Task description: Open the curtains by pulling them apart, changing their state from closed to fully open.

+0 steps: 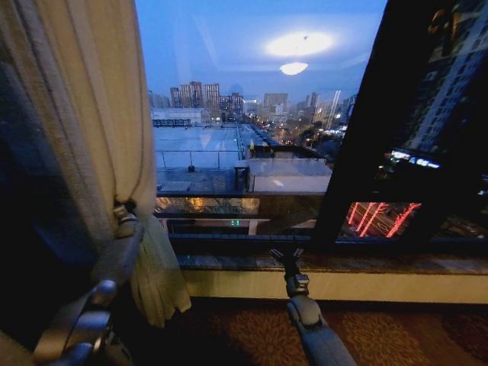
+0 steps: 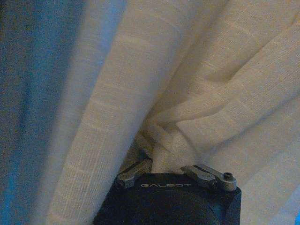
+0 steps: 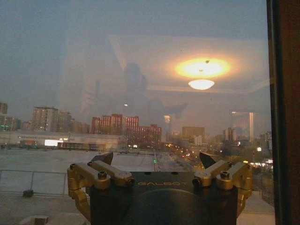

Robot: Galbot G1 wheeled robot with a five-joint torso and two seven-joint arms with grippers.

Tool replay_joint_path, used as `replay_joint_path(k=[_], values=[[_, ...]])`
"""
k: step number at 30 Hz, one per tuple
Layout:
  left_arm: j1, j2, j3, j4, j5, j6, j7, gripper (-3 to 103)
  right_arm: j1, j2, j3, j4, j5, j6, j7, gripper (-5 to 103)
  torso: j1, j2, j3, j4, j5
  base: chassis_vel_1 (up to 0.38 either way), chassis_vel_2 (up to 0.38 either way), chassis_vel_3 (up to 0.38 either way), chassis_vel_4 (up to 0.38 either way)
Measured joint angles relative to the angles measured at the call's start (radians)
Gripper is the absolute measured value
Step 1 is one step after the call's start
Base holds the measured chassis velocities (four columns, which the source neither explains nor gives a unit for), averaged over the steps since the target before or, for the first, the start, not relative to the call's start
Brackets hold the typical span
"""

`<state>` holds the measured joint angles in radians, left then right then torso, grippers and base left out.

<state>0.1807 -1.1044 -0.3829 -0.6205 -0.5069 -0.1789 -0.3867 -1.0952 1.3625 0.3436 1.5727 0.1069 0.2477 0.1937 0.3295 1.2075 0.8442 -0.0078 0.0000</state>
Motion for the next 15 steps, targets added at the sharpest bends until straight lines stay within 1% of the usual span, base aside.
replay_joint_path(k=[4,7,9,13,15], values=[[-0.019,0.025,-0.018,0.041,0.017,0.009,-0.019,2,0.000,0.000,0.000,0.000,0.000,0.000,0.000,100,0.000,0.000,0.000,-0.0001,-0.0003,0.000,0.000,0.000,0.000],[-0.017,0.035,-0.023,0.044,0.026,0.013,-0.028,2,0.000,0.000,0.000,0.000,0.000,0.000,0.000,100,0.000,0.000,0.000,0.0000,-0.0003,0.000,0.000,0.000,0.000],[-0.002,0.044,-0.032,0.044,0.062,0.013,-0.044,2,0.000,0.000,0.000,0.000,0.000,0.000,0.000,100,0.000,0.000,0.000,-0.0001,0.0000,0.000,0.000,0.000,0.000],[0.021,0.048,-0.034,0.034,0.086,0.012,-0.052,2,0.000,0.000,0.000,0.000,0.000,0.000,0.000,100,0.000,0.000,0.000,-0.0001,-0.0002,0.000,0.000,0.000,0.000],[0.059,0.049,-0.034,-0.009,0.092,0.009,-0.047,2,0.000,0.000,0.000,0.000,0.000,0.000,0.000,100,0.000,0.000,0.000,0.0000,-0.0001,0.000,0.000,0.000,0.000]])
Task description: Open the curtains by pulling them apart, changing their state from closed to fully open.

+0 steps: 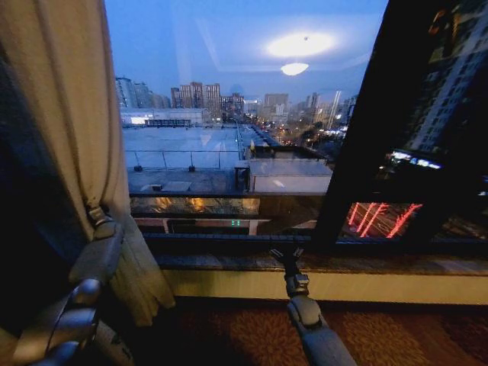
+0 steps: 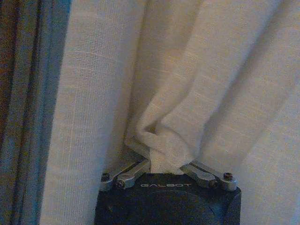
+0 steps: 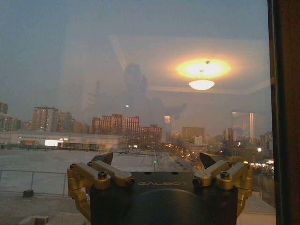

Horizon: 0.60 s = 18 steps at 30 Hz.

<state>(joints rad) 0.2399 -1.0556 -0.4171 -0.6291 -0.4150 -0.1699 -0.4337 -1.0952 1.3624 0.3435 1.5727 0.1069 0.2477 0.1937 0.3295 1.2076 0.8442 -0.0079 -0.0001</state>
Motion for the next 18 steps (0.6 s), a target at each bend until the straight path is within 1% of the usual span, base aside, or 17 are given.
replay_joint_path(k=[1,2,3,4,5,6,7,8,9,11,12,13,14,15,17,18], values=[[0.026,0.000,0.000,-0.033,-0.002,0.000,0.011,2,0.000,0.000,0.000,0.000,0.000,0.000,0.000,100,0.000,0.000,0.000,0.0000,0.0000,0.000,0.000,0.000,0.000],[0.026,0.000,0.000,-0.033,-0.002,0.000,0.011,2,0.000,0.000,0.000,0.000,0.000,0.000,0.000,100,0.000,0.000,0.000,0.0000,0.0000,0.000,0.000,0.000,0.000],[0.044,-0.001,0.000,-0.057,-0.006,0.000,0.020,2,0.000,0.000,0.000,0.000,0.000,0.000,0.000,100,0.000,0.000,0.000,-0.0001,0.0000,0.000,0.000,0.000,0.000],[0.107,-0.002,-0.001,-0.131,-0.021,0.000,0.048,2,0.000,0.000,0.000,0.000,0.000,0.000,0.000,100,0.000,0.000,0.000,-0.0003,0.0003,0.000,0.000,0.000,0.000],[0.157,-0.002,-0.006,-0.186,-0.039,0.002,0.073,7,0.000,0.000,0.000,0.000,0.000,0.000,0.000,100,0.000,0.000,0.000,-0.0005,0.0003,0.000,0.000,0.000,0.000],[0.210,-0.003,-0.012,-0.250,-0.063,0.014,0.103,7,0.000,0.000,0.000,0.000,0.000,0.000,0.000,100,0.000,0.000,0.000,-0.0003,-0.0001,0.000,0.000,0.000,0.000],[0.210,-0.003,-0.012,-0.250,-0.063,0.014,0.103,7,0.000,0.000,0.000,0.000,0.000,0.000,0.000,100,0.000,0.000,0.000,-0.0003,-0.0001,0.000,0.000,0.000,0.000],[0.236,-0.005,-0.015,-0.285,-0.076,0.020,0.117,12,0.000,0.000,0.000,0.000,0.000,0.000,0.000,100,0.000,0.000,0.000,-0.0001,-0.0004,0.000,0.000,0.000,0.000],[0.302,-0.021,-0.018,-0.384,-0.107,0.034,0.152,18,0.000,0.000,0.000,0.000,0.000,0.000,0.000,100,0.000,0.000,0.000,0.0004,0.0003,0.000,0.000,0.000,0.000],[0.359,-0.046,-0.020,-0.471,-0.118,0.039,0.175,28,0.000,0.000,0.000,0.000,0.000,0.000,0.000,100,0.000,0.000,0.000,-0.0003,0.0005,0.000,0.000,0.000,0.000],[0.359,-0.046,-0.020,-0.471,-0.118,0.039,0.175,28,0.000,0.000,0.000,0.000,0.000,0.000,0.000,100,0.000,0.000,0.000,-0.0003,0.0005,0.000,0.000,0.000,0.000],[0.395,-0.059,-0.024,-0.518,-0.121,0.041,0.187,28,0.000,0.000,0.000,0.000,0.000,0.000,0.000,100,0.000,0.000,0.000,-0.0005,0.0001,0.000,0.000,0.000,0.000],[0.426,-0.068,-0.029,-0.554,-0.122,0.042,0.201,34,0.000,0.000,0.000,0.000,0.000,0.000,0.000,100,0.000,0.000,0.000,-0.0008,0.0001,0.000,0.000,0.000,0.000],[0.473,-0.084,-0.039,-0.610,-0.121,0.043,0.228,40,0.000,0.000,0.000,0.000,0.000,0.000,0.000,100,0.000,0.000,0.000,-0.0005,0.0001,0.000,0.000,0.000,0.000],[0.530,-0.110,-0.056,-0.681,-0.117,0.043,0.250,50,0.000,0.000,0.000,0.000,0.000,0.000,0.000,100,0.000,0.000,0.000,-0.0001,0.0005,0.000,0.000,0.000,0.000],[0.530,-0.110,-0.056,-0.681,-0.117,0.043,0.250,50,0.000,0.000,0.000,0.000,0.000,0.000,0.000,100,0.000,0.000,0.000,-0.0001,0.0005,0.000,0.000,0.000,0.000]])
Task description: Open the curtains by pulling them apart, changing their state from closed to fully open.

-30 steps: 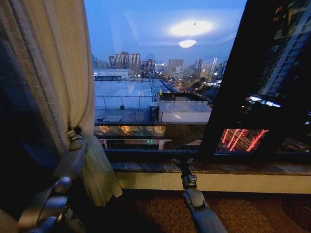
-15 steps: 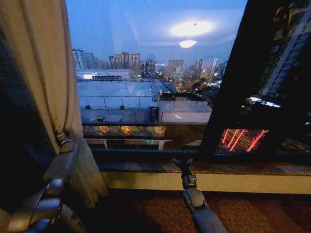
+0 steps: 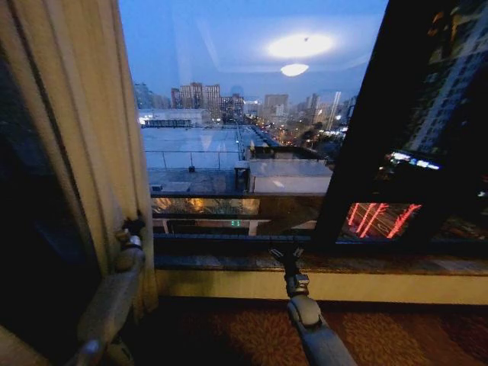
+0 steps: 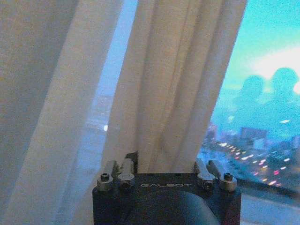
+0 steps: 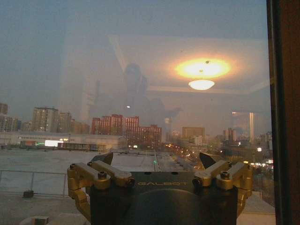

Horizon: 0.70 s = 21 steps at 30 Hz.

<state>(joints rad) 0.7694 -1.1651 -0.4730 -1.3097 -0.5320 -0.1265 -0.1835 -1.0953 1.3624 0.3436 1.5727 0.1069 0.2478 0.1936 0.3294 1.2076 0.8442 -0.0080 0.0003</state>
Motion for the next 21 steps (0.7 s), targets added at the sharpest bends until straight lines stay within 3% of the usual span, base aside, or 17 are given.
replay_joint_path(k=[1,7,9,13,21], values=[[0.021,-0.010,-0.005,-0.025,0.003,0.000,0.006,50,0.000,0.000,0.000,0.000,0.000,0.000,0.000,100,0.000,0.000,0.000,0.0000,0.0001,0.000,0.000,0.000,0.000],[0.159,-0.090,-0.022,-0.164,0.065,-0.025,0.038,78,0.000,0.000,0.000,0.000,0.000,0.000,0.000,100,0.000,0.000,0.000,0.0000,-0.0004,0.000,0.000,0.000,0.000],[0.168,-0.095,-0.022,-0.172,0.072,-0.028,0.039,78,0.000,0.000,0.000,0.000,0.000,0.000,0.000,100,0.000,0.000,0.000,-0.0001,-0.0003,0.000,0.000,0.000,0.000],[0.276,-0.138,-0.034,-0.252,0.142,-0.060,0.041,98,0.000,0.000,0.000,0.000,0.000,0.000,0.000,100,0.000,0.000,0.000,-0.0002,-0.0002,0.000,0.000,0.000,0.000],[0.409,-0.158,-0.052,-0.332,0.183,-0.088,0.034,100,0.000,0.000,0.000,0.000,0.000,0.000,0.000,100,0.000,0.000,0.000,0.0000,-0.0002,0.000,0.000,0.000,0.000]])
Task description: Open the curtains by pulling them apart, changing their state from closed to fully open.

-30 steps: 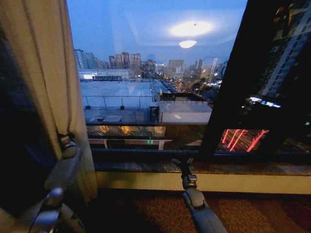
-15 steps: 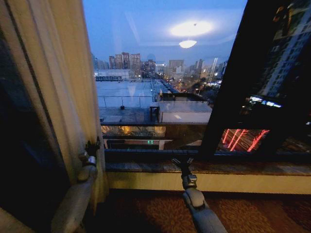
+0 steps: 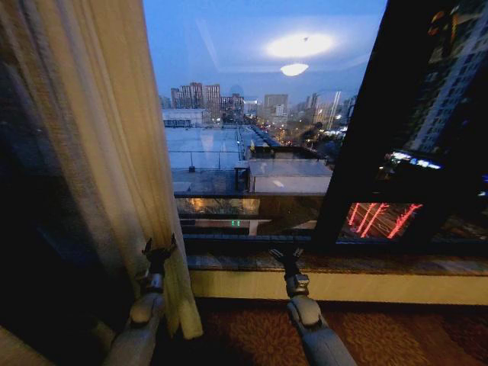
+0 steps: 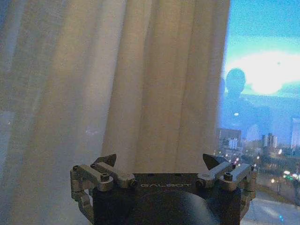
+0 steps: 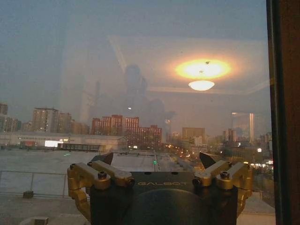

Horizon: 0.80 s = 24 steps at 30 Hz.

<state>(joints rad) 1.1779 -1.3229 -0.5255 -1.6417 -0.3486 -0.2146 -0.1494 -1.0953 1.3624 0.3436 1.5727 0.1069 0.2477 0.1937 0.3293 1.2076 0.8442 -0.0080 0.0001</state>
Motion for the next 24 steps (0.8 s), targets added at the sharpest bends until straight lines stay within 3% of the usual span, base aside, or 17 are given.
replay_joint_path(k=[5,11,24], values=[[0.028,0.006,0.009,-0.006,0.000,-0.006,-0.010,100,0.000,0.000,0.000,0.000,0.000,0.000,0.000,100,0.000,0.000,0.000,-0.0002,-0.0002,0.000,0.000,0.000,0.000],[0.081,0.022,-0.015,-0.040,-0.016,-0.024,0.027,100,0.000,0.000,0.000,0.000,0.000,0.000,0.000,100,0.000,0.000,0.000,0.0000,-0.0001,0.000,0.000,0.000,0.000],[0.084,0.024,-0.020,-0.045,-0.018,-0.023,0.029,100,0.000,0.000,0.000,0.000,0.000,0.000,0.000,100,0.000,0.000,0.000,-0.0001,-0.0002,0.000,0.000,0.000,0.000]])
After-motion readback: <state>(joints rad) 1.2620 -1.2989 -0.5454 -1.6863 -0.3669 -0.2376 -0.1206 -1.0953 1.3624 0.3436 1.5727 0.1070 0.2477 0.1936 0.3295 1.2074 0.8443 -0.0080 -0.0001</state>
